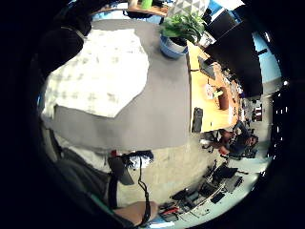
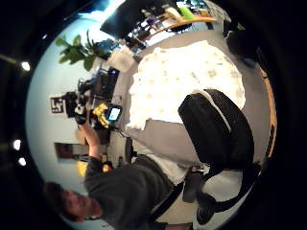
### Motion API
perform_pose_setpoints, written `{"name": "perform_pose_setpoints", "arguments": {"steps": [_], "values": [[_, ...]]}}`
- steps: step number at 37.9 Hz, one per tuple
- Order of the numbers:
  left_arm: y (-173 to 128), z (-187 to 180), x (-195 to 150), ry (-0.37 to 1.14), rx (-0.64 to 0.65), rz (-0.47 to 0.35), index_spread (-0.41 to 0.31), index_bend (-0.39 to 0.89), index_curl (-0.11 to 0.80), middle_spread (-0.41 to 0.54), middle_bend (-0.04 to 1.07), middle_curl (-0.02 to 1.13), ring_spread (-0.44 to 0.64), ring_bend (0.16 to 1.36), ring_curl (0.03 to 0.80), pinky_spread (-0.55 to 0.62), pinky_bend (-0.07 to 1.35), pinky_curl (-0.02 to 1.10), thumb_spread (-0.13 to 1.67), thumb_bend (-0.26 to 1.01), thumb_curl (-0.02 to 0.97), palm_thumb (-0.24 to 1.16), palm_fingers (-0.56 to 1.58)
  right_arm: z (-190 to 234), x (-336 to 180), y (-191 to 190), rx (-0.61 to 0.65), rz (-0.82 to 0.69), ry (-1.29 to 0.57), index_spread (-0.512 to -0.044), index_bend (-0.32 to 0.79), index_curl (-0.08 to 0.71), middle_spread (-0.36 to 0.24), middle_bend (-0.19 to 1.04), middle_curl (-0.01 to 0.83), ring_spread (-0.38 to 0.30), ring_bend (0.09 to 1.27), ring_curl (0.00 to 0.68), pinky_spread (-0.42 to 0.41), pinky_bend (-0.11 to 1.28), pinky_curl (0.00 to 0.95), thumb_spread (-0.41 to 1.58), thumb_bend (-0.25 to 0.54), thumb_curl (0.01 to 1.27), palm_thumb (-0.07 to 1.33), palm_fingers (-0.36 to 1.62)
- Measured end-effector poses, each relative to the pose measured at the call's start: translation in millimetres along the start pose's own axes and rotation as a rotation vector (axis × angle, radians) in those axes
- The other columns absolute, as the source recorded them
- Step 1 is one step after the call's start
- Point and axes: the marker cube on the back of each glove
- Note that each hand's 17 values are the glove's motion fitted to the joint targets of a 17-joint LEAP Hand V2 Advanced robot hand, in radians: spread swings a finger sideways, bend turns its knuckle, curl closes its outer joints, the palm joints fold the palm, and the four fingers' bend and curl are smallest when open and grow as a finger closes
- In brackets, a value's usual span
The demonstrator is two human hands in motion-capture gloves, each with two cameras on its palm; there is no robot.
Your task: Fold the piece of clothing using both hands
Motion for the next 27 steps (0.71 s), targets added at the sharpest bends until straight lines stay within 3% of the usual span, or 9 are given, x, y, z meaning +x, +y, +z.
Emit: {"name": "perform_pose_setpoints", "arguments": {"steps": [2, 6, 11, 27], "values": [[-0.8, 0.6, -1.9, -0.004, -0.001, -0.004, -0.115, 0.28, 0.104, -0.096, 0.21, 0.08, -0.11, 0.45, 0.111, -0.13, 0.43, 0.12, 0.46, 0.02, 0.021, 0.05, 0.99, 0.8, 0.5, -1.1, -0.001, -0.001, -0.002, -0.138, 0.23, 0.101, -0.012, 0.31, 0.109, -0.011, 0.37, 0.116, 0.065, 0.30, 0.094, 0.51, 0.269, 0.05, 0.38, 0.79], [-2.2, 4.5, -7.6, -0.005, -0.002, -0.021, -0.149, 0.27, 0.169, -0.120, 0.18, 0.17, -0.14, 0.45, 0.202, -0.16, 0.42, 0.20, 0.68, 0.01, 0.044, 0.05, 0.95, 1.3, 1.8, -3.5, -0.009, 0.004, -0.007, -0.182, 0.21, 0.185, -0.015, 0.32, 0.169, -0.015, 0.38, 0.199, 0.091, 0.29, 0.166, 0.77, 0.301, 0.07, 0.43, 0.75], [6.9, 2.4, -11.5, -0.008, -0.020, -0.043, -0.171, 0.25, 0.223, -0.138, 0.16, 0.21, -0.16, 0.44, 0.253, -0.18, 0.40, 0.25, 0.85, -0.01, 0.071, 0.06, 0.93, -4.3, -0.6, -7.1, -0.007, 0.004, -0.008, -0.214, 0.18, 0.230, -0.014, 0.31, 0.216, -0.013, 0.37, 0.236, 0.112, 0.28, 0.206, 0.99, 0.309, 0.08, 0.45, 0.74], [8.9, 12.6, -20.0, 0.021, -0.072, -0.057, -0.192, 0.19, 0.329, -0.151, 0.13, 0.25, -0.17, 0.40, 0.317, -0.20, 0.36, 0.32, 1.05, -0.02, 0.134, 0.03, 0.92, -12.6, -4.8, -12.0, -0.057, 0.011, 0.037, -0.243, 0.15, 0.290, -0.013, 0.26, 0.302, -0.012, 0.35, 0.290, 0.133, 0.25, 0.270, 1.28, 0.272, 0.12, 0.46, 0.73]]}}
